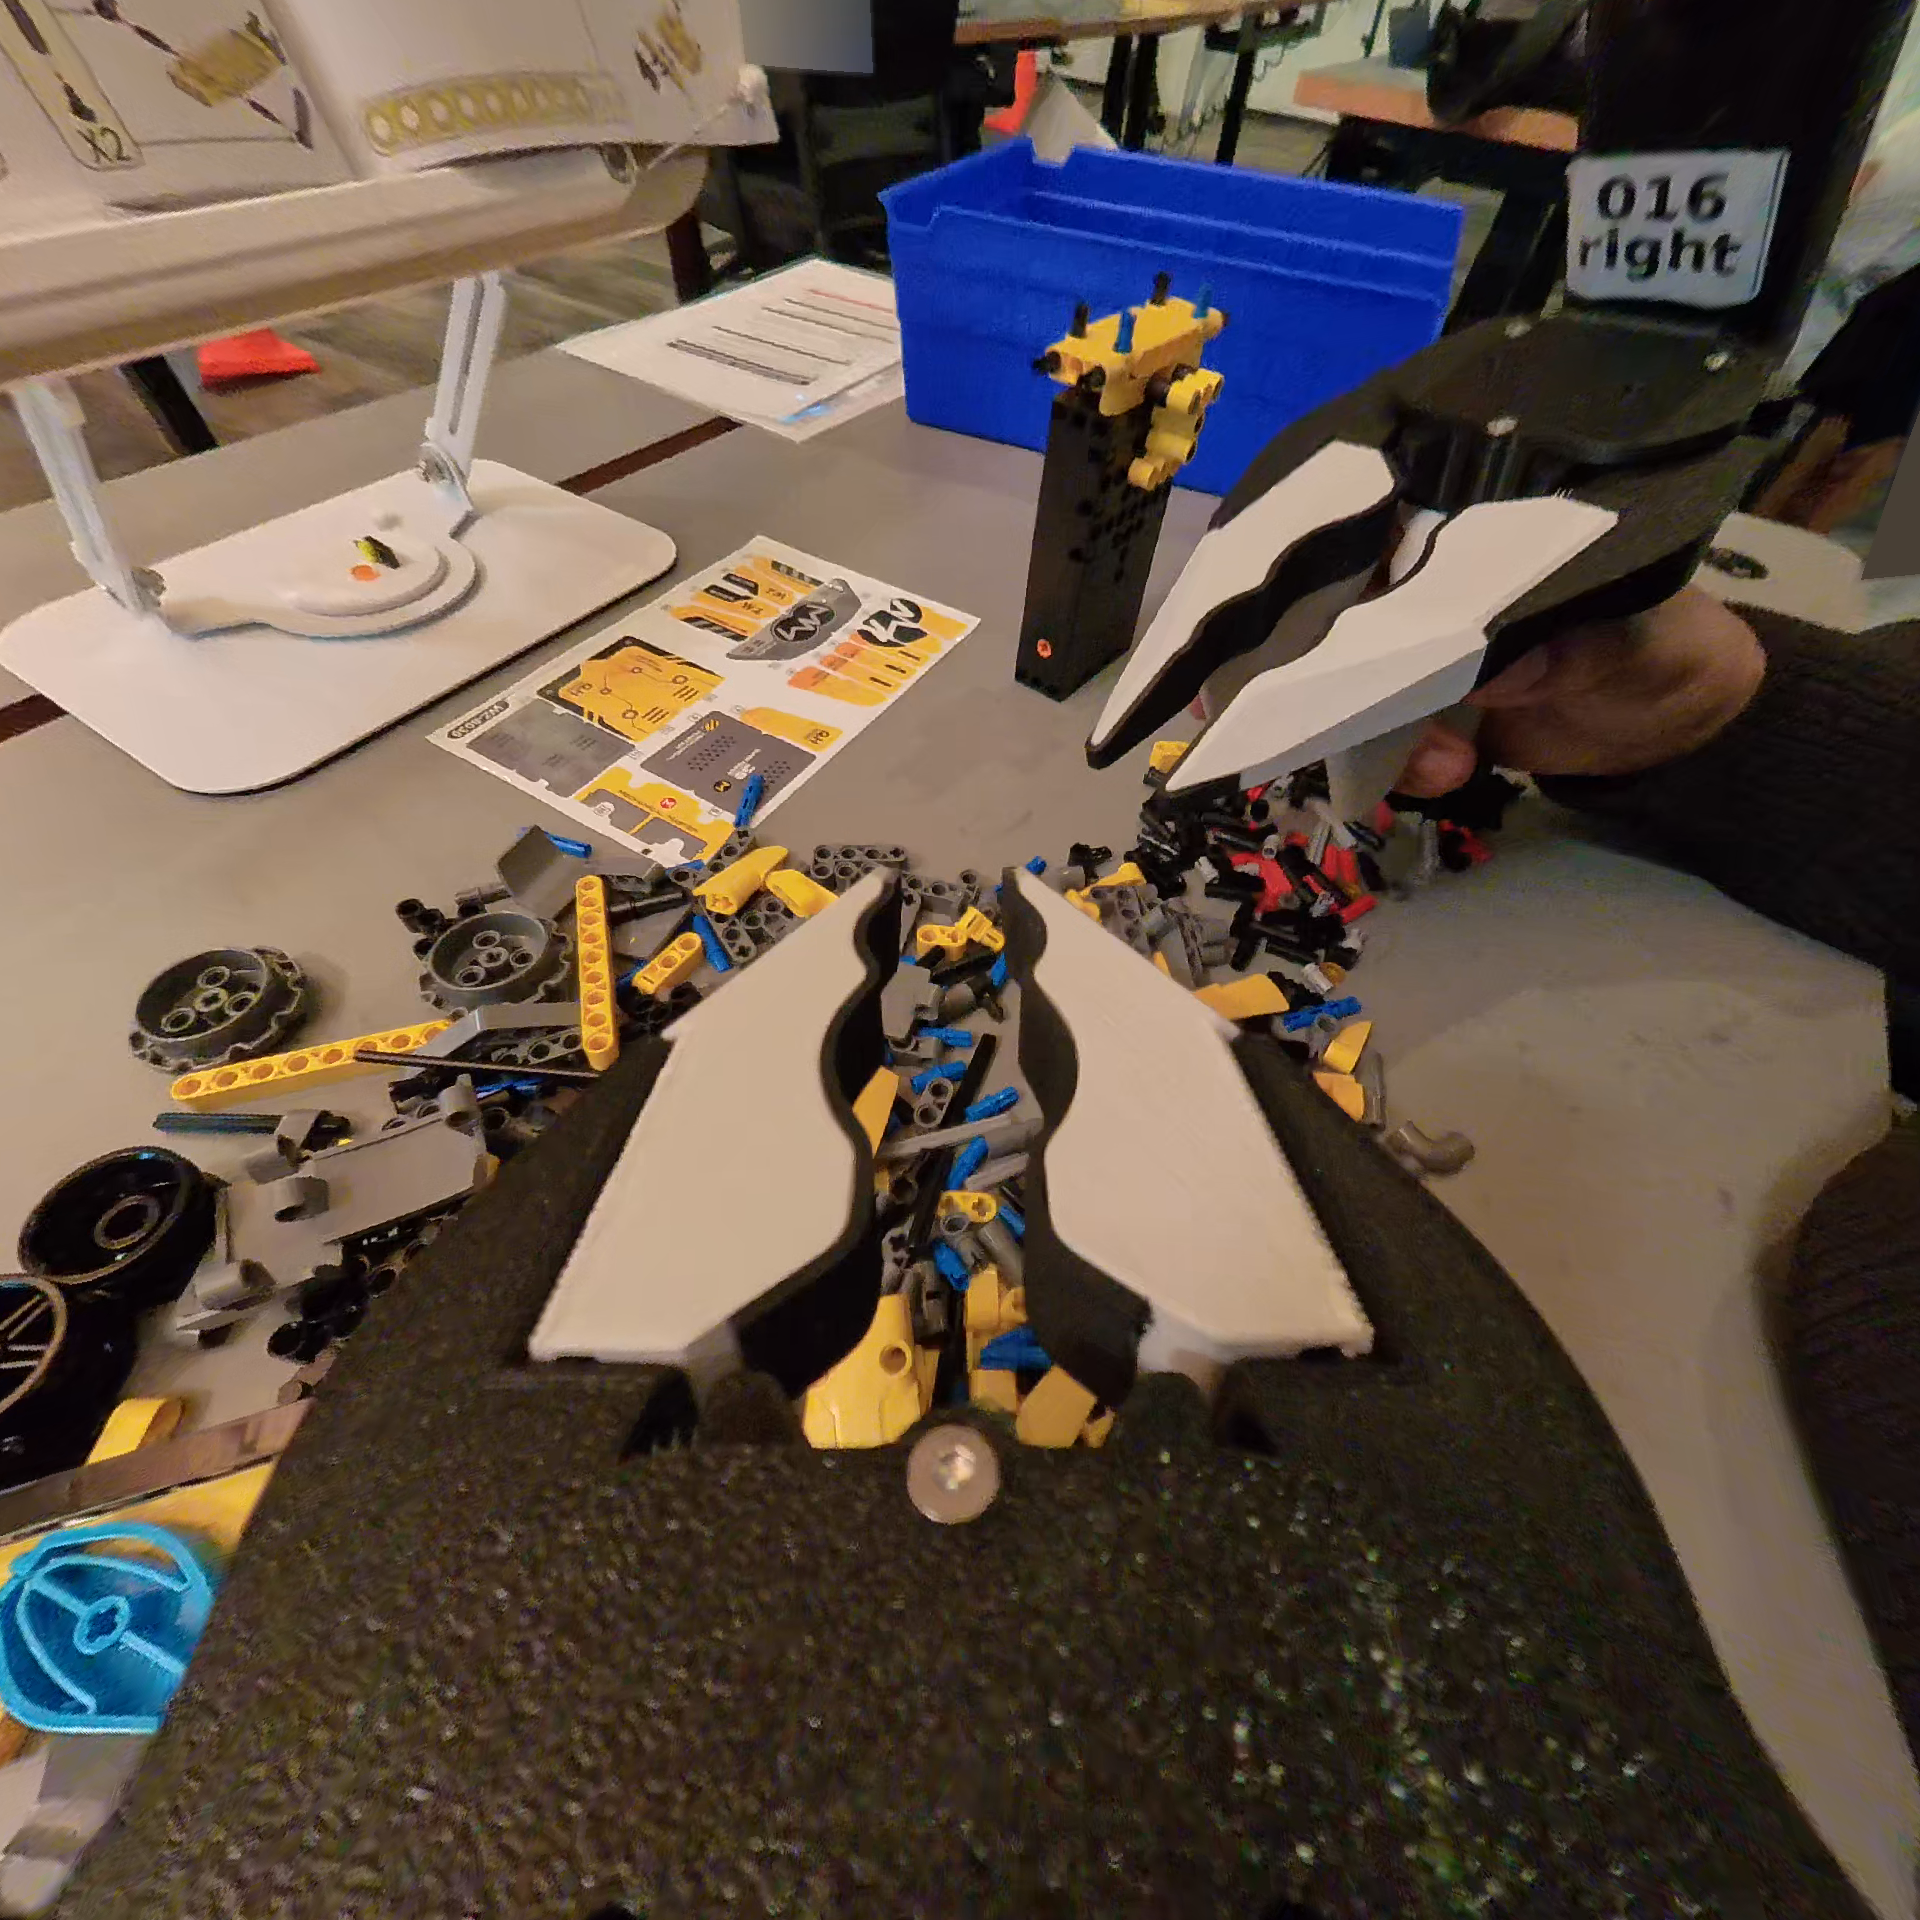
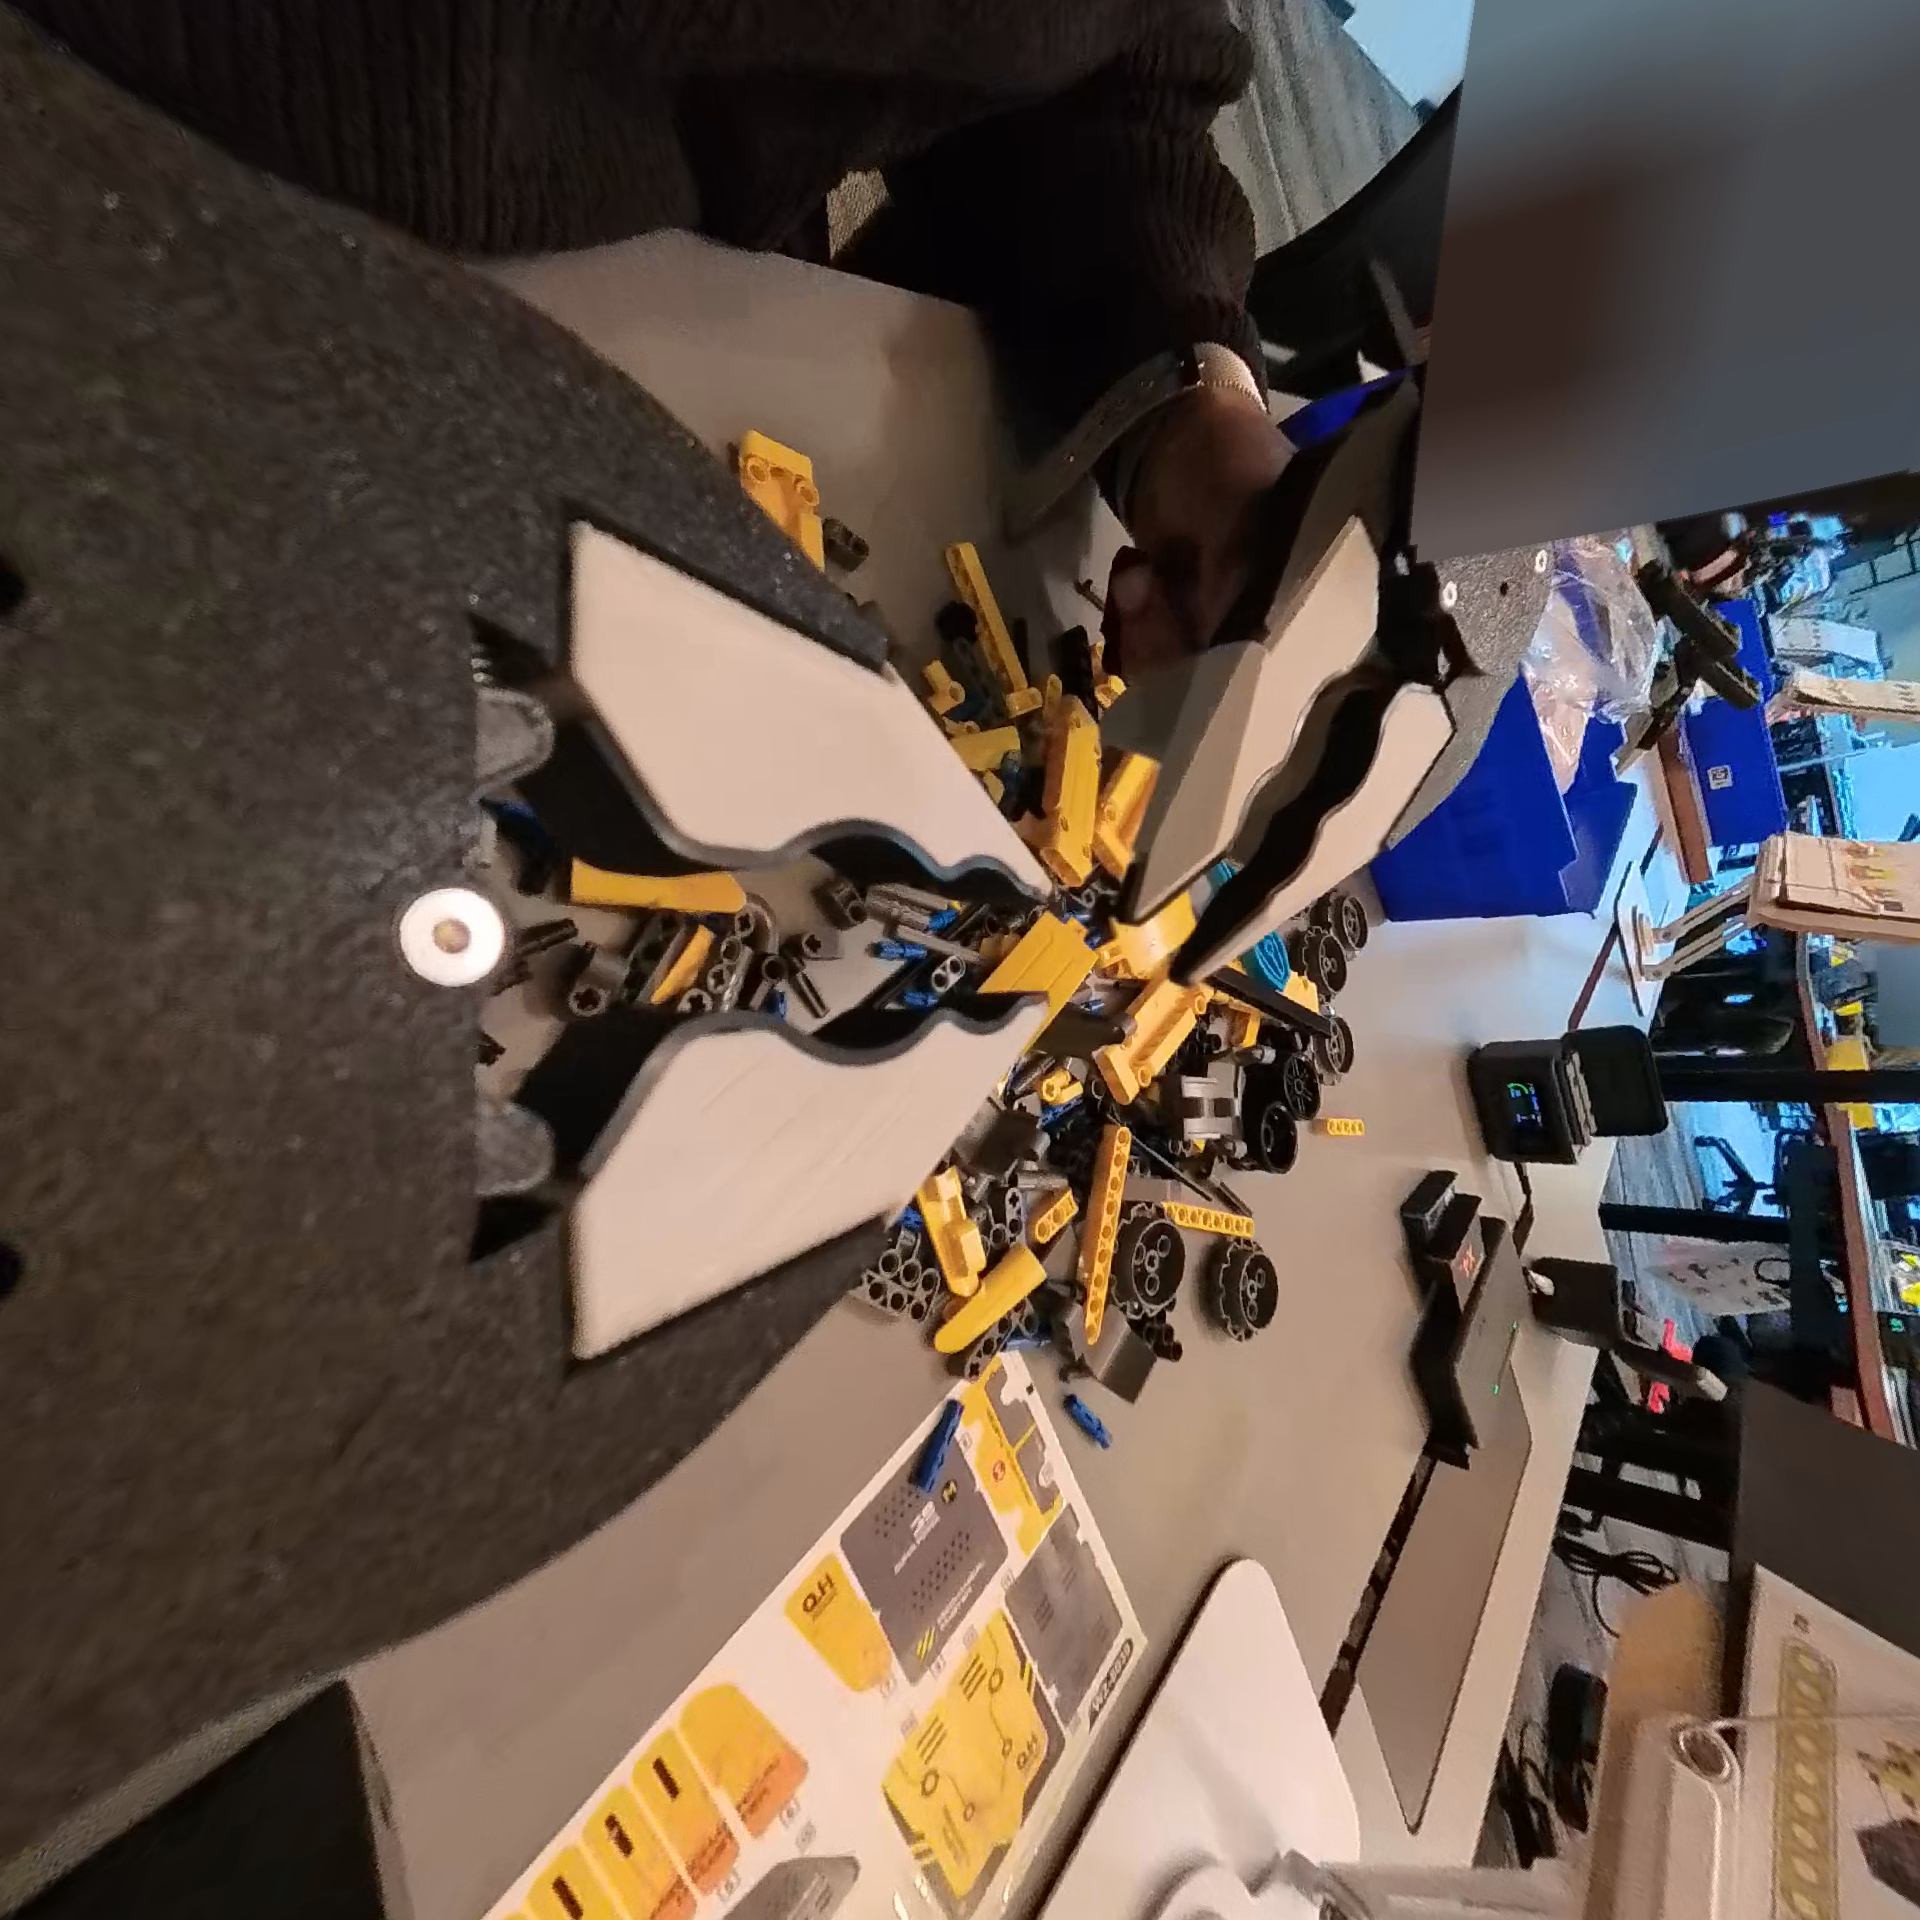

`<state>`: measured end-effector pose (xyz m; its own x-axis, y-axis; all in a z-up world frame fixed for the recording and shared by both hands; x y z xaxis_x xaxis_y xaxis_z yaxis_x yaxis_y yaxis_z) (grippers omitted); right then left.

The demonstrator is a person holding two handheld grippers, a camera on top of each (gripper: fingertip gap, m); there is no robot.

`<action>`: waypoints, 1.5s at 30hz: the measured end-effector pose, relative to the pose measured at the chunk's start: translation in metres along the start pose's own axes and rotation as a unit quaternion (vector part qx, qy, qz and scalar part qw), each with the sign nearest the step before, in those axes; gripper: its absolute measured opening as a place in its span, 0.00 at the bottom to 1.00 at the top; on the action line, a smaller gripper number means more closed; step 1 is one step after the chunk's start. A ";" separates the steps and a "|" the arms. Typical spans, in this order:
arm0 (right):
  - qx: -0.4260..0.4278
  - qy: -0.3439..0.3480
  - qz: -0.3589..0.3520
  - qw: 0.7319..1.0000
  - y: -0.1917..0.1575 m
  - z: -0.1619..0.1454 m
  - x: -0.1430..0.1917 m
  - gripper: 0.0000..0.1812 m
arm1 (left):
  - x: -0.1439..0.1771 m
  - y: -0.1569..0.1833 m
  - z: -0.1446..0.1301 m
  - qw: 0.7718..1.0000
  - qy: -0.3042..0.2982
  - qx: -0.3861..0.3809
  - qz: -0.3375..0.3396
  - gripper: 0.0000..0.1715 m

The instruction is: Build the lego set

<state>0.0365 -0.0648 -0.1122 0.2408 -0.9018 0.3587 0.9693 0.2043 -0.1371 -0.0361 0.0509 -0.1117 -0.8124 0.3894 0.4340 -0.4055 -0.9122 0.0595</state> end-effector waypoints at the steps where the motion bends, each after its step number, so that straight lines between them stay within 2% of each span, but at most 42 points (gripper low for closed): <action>1: -0.001 0.001 0.000 1.000 0.000 0.000 0.000 0.09 | 0.001 -0.001 0.000 1.000 0.003 0.006 -0.003 0.11; 9: 0.004 -0.031 -0.009 0.999 -0.001 -0.007 -0.004 0.09 | 0.006 -0.004 0.003 0.999 0.022 0.028 -0.009 0.11; 19: 0.013 -0.038 -0.028 0.999 0.000 -0.008 -0.003 0.09 | 0.008 -0.012 0.002 0.998 0.022 0.052 0.000 0.11; 26: 0.014 -0.010 -0.090 0.996 0.013 0.001 0.014 0.09 | 0.015 -0.021 0.003 0.996 0.041 0.083 0.013 0.11; 32: -0.008 0.025 -0.100 0.995 0.019 0.007 0.026 0.08 | 0.012 -0.022 0.000 0.995 0.032 0.097 0.002 0.10; 45: 0.028 -0.003 -0.130 0.991 0.017 0.003 0.024 0.09 | 0.013 -0.019 0.001 0.994 0.040 0.101 -0.007 0.10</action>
Point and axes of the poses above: each gripper's, where its closed fingertips meet, x back along the fingers, z out of its top, y = z × x across the jaws, the point moved 6 cm from there along x, back along the fingers, and after that the axes turned 6 degrees about -y, right-handed, at the moved point
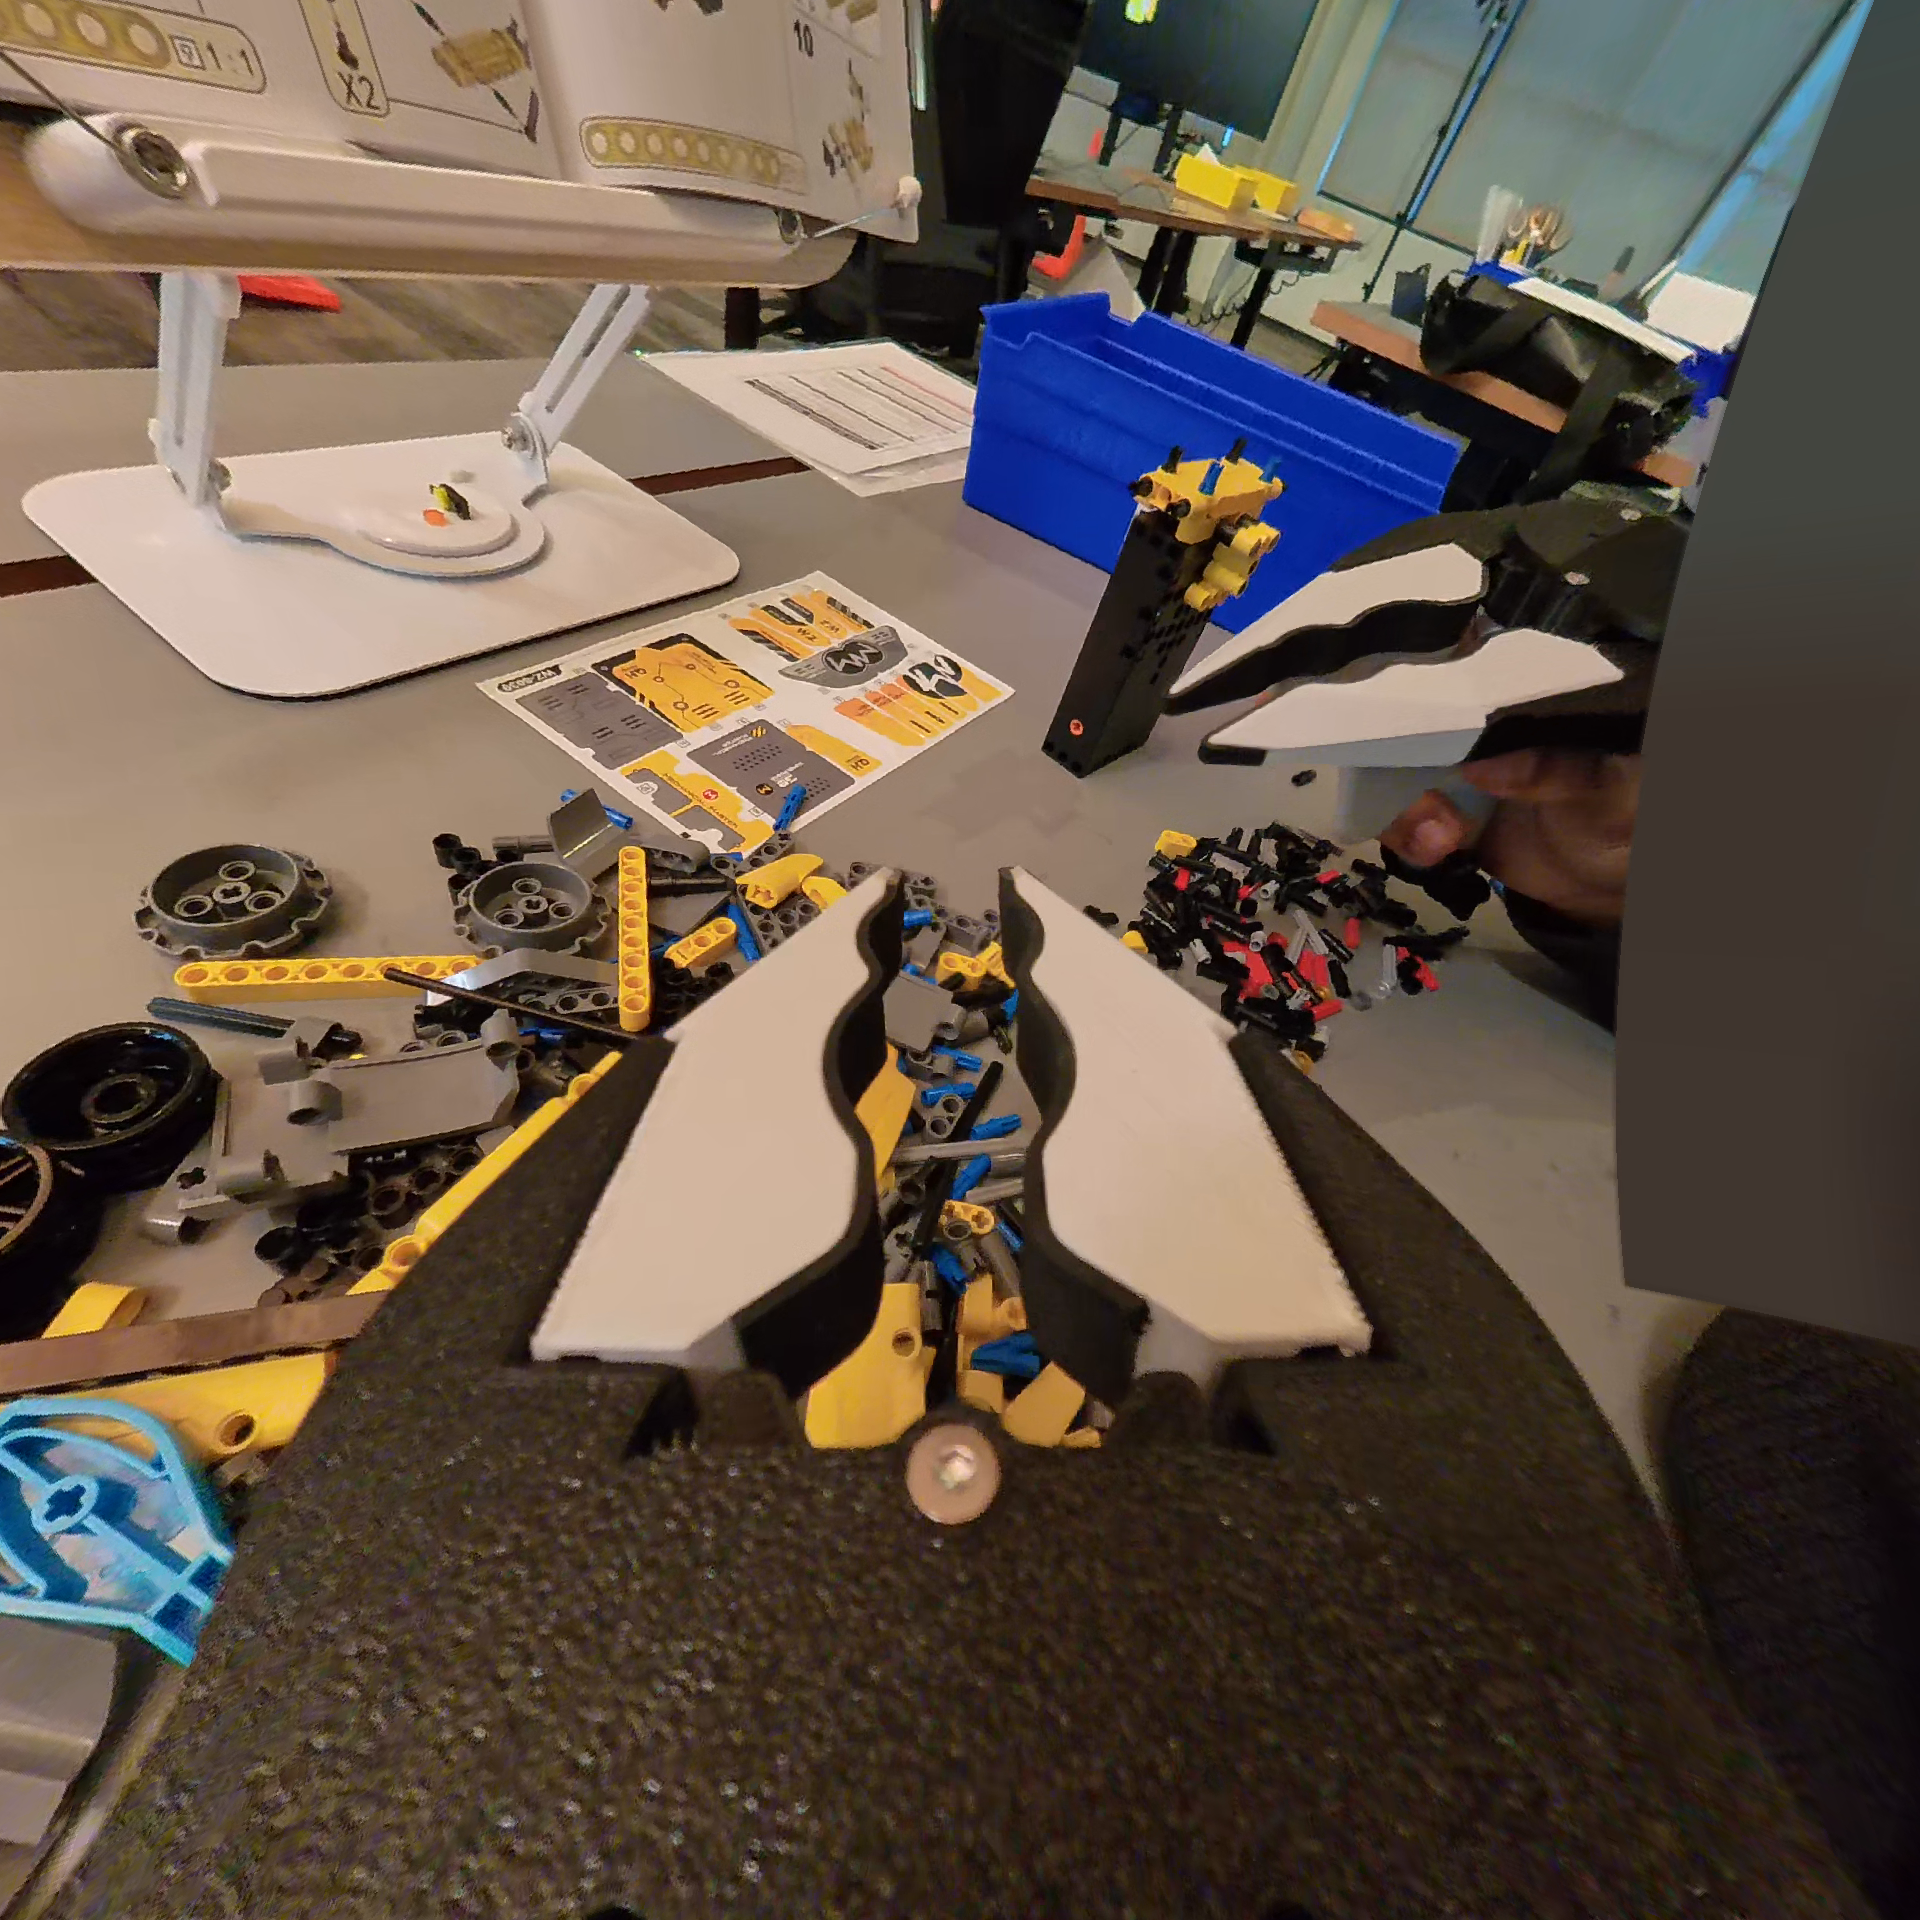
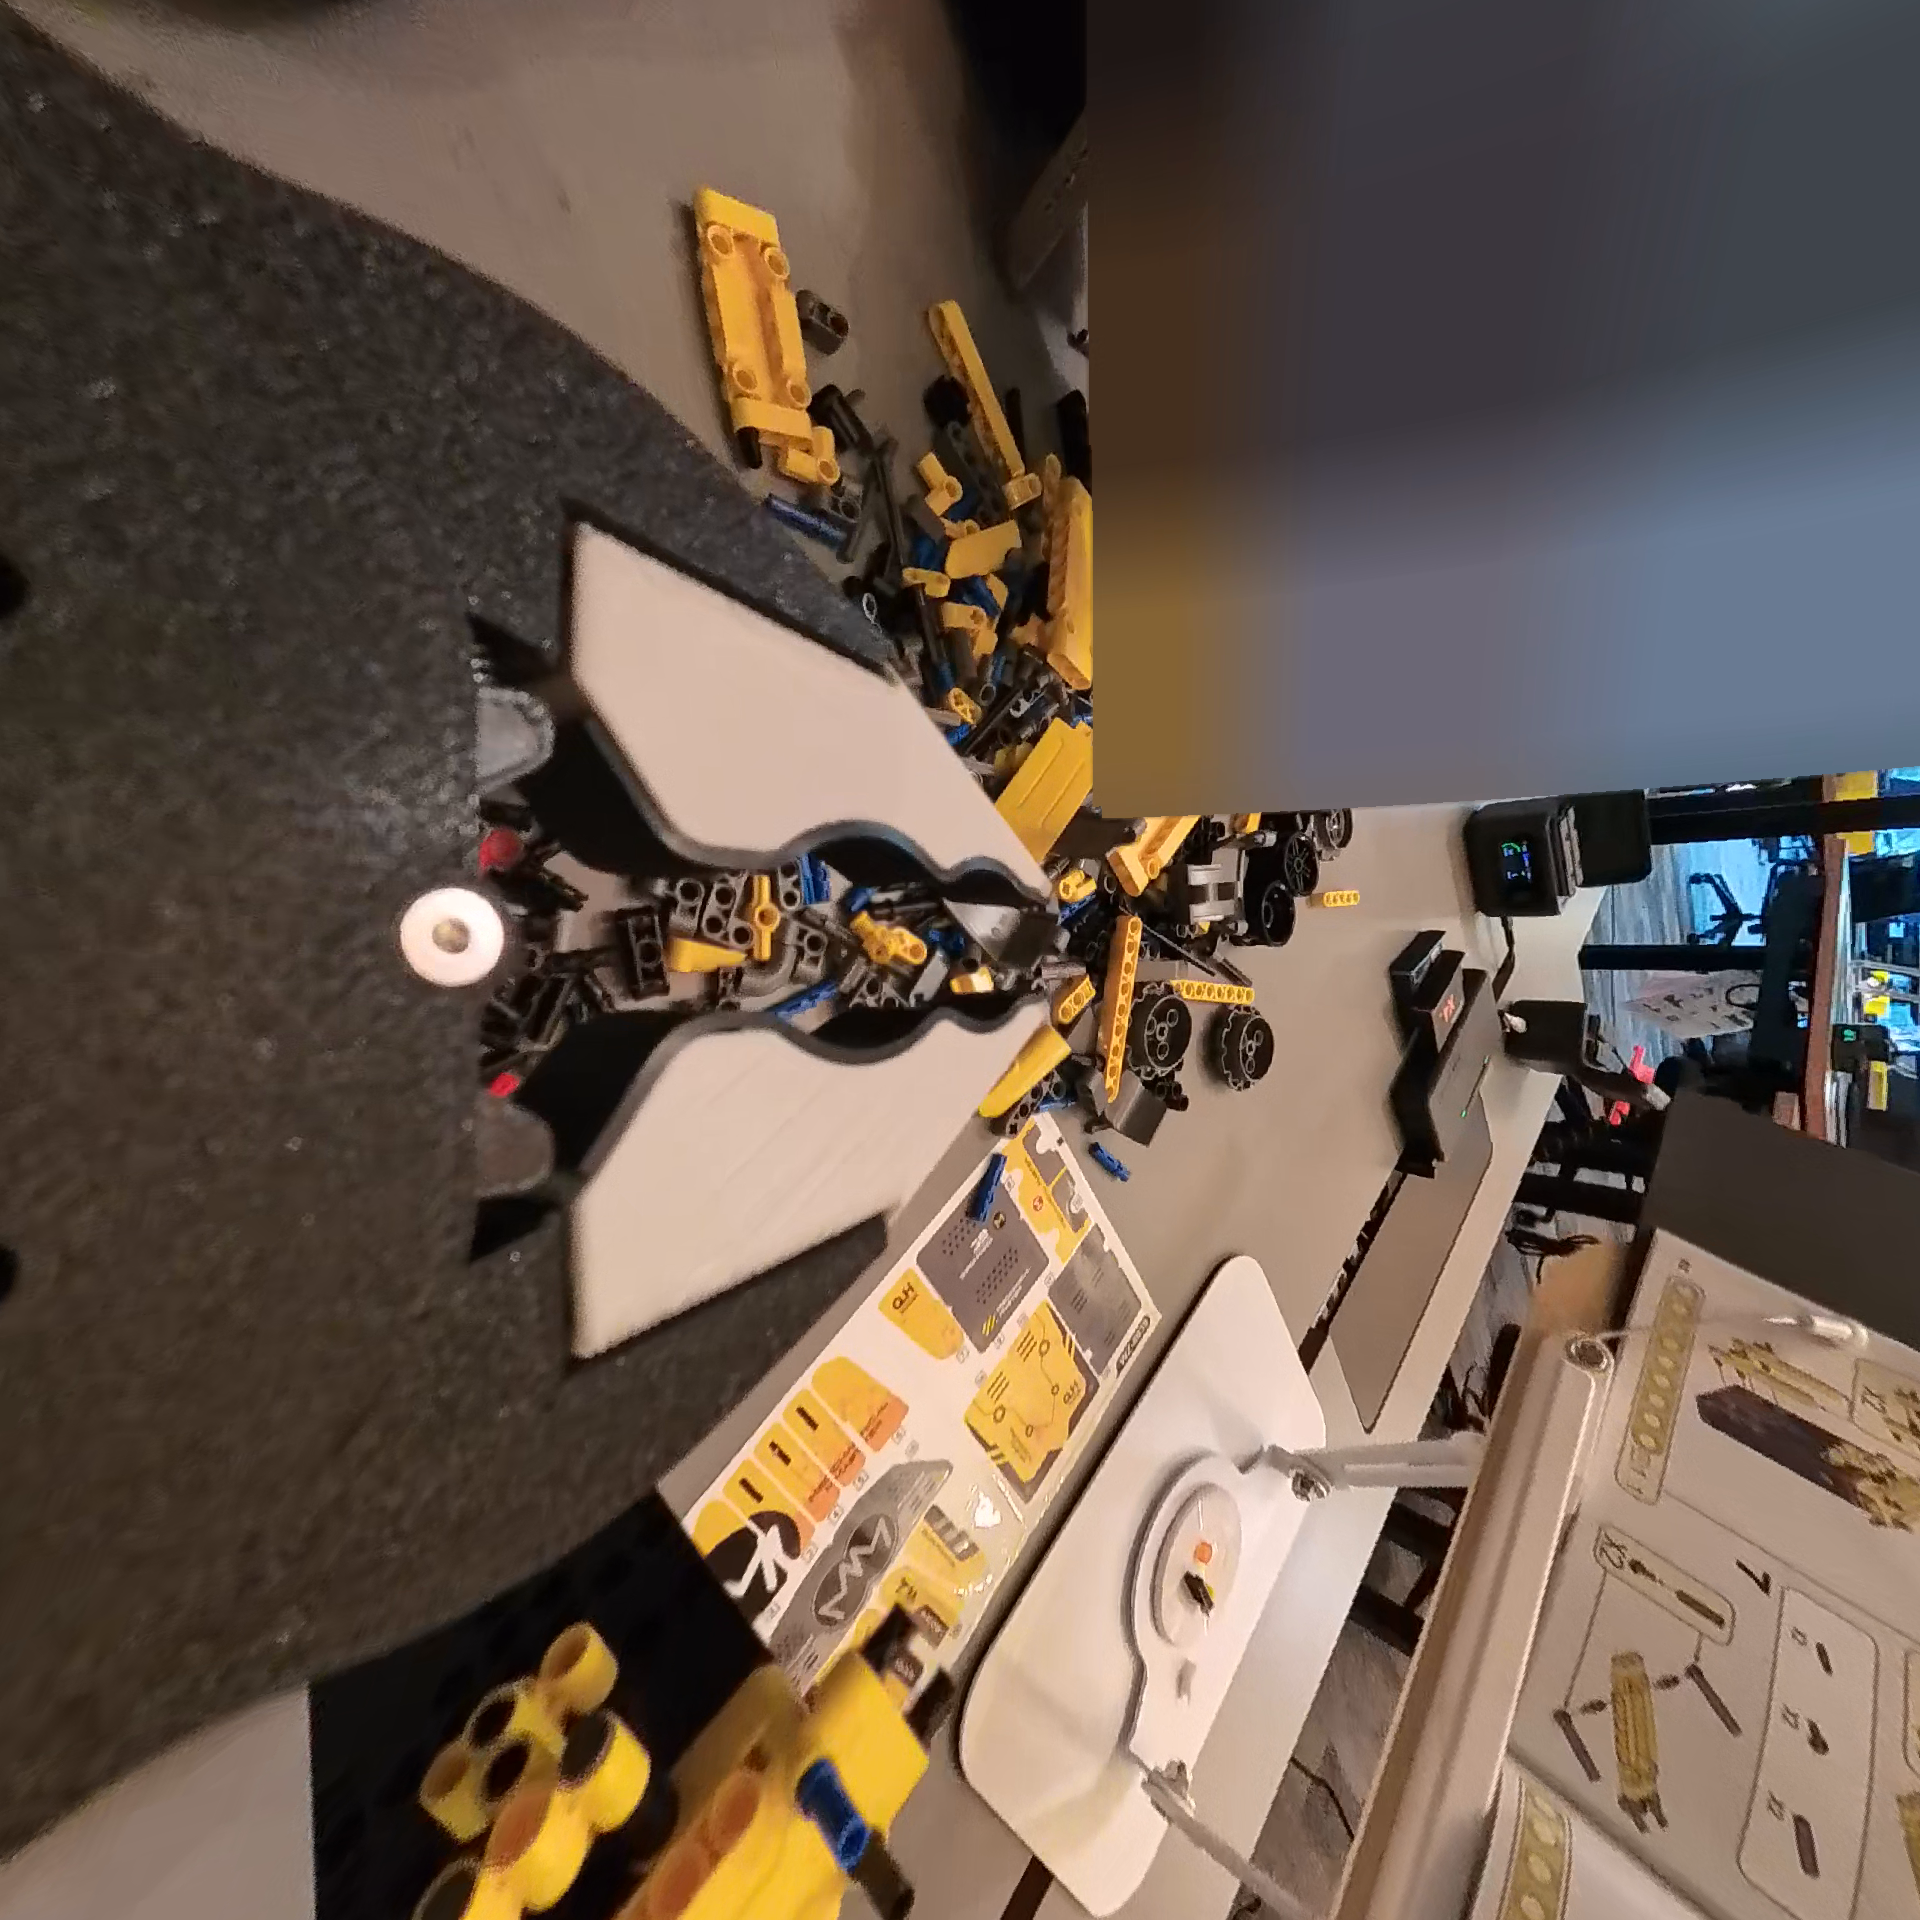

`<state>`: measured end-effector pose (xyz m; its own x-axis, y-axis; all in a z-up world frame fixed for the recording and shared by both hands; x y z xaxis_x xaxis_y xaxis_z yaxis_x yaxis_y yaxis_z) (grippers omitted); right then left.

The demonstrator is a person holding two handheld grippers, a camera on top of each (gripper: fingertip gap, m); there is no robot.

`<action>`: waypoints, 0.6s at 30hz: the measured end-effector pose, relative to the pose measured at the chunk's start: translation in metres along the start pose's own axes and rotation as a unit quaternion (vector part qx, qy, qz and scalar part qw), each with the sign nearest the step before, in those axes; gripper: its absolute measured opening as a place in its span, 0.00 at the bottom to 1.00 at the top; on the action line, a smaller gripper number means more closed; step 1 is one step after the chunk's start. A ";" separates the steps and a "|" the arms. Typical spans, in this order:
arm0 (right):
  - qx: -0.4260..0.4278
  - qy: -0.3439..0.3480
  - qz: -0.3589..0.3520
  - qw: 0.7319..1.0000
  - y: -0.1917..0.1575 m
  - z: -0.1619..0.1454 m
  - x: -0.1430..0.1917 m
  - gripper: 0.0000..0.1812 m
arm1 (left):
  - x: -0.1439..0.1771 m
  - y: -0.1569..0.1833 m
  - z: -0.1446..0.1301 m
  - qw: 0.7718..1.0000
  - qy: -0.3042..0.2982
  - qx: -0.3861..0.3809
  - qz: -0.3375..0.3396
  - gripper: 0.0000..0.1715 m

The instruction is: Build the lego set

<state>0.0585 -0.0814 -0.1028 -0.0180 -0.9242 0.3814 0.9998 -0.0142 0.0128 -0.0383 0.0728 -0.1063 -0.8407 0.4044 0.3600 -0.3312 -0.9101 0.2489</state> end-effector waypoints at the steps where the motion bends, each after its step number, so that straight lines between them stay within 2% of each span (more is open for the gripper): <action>1: 0.003 -0.002 -0.001 1.000 -0.001 0.000 -0.001 0.09 | -0.001 0.000 -0.001 1.000 -0.002 -0.002 0.001 0.10; 18: 0.001 -0.022 0.005 1.000 -0.001 -0.008 -0.008 0.09 | -0.002 0.002 -0.001 1.000 -0.005 -0.008 0.003 0.10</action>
<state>0.0572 -0.0770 -0.1128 -0.0088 -0.9068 0.4216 0.9999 -0.0047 0.0109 -0.0378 0.0702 -0.1075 -0.8380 0.3998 0.3713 -0.3331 -0.9138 0.2323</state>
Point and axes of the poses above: each gripper's, where its closed fingertips meet, x back along the fingers, z out of its top, y = z × x across the jaws, the point moved 6 cm from there along x, back along the fingers, and after that the axes turned 6 degrees about -y, right-handed, at the moved point
